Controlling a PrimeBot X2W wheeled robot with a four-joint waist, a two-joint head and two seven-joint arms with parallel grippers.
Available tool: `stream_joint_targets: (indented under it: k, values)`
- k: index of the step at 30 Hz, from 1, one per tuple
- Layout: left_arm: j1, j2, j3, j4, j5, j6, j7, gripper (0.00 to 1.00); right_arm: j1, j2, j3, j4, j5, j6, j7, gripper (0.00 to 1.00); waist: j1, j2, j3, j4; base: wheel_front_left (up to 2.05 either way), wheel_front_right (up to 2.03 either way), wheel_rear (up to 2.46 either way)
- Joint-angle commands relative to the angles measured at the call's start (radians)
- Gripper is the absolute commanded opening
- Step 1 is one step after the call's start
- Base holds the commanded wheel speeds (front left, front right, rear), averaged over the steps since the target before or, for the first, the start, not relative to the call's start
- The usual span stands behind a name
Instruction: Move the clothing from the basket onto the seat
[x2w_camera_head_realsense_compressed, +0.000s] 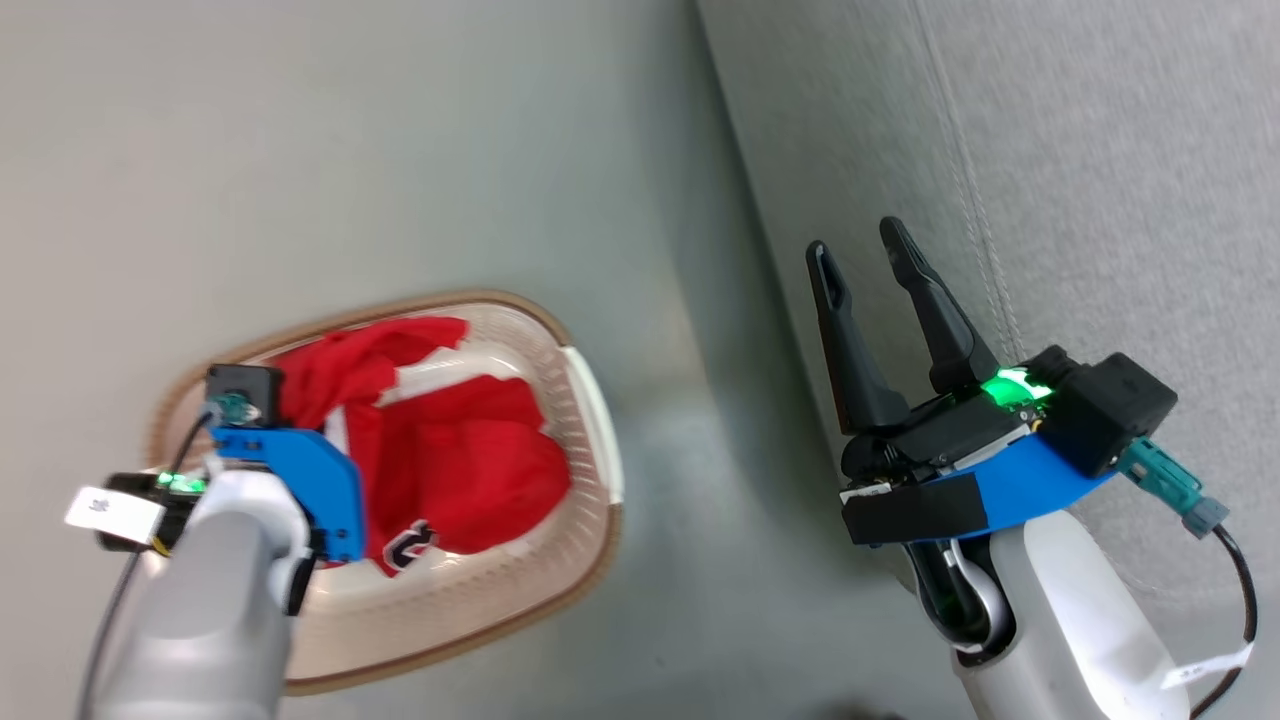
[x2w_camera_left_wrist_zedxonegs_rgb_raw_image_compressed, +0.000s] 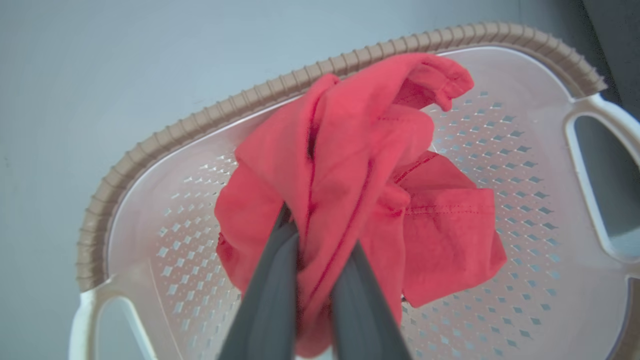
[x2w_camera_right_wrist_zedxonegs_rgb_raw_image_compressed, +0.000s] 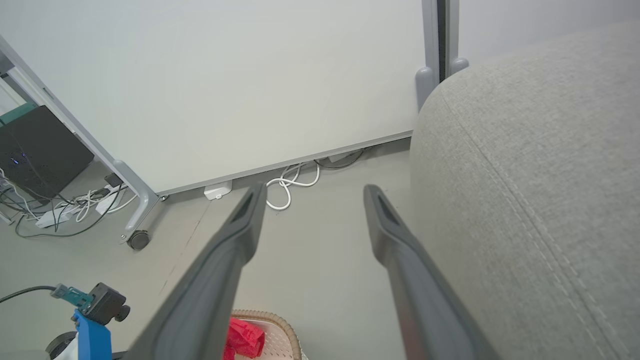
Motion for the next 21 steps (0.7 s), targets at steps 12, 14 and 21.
stream_joint_targets:
  k: [12,14,21]
  values:
    - [0.024,-0.140,-0.113,0.053,-0.042,-0.038,-0.169,0.00,0.133,-0.002,-0.086,0.123,-0.118,0.000,0.000,1.00,0.0002,-0.0001,-0.315,0.168,0.00,0.00,0.00]
    - [0.030,-0.155,-0.152,0.028,-0.068,-0.037,-0.178,0.00,0.158,-0.002,-0.103,0.138,-0.132,0.000,0.000,1.00,0.0002,-0.0001,-0.364,0.193,0.00,0.00,0.00]
    - [0.039,-0.168,-0.290,-0.103,-0.188,-0.035,-0.191,0.00,0.228,-0.002,-0.117,0.140,-0.152,0.000,0.033,1.00,0.0002,-0.0001,-0.494,0.247,0.00,0.00,0.00]
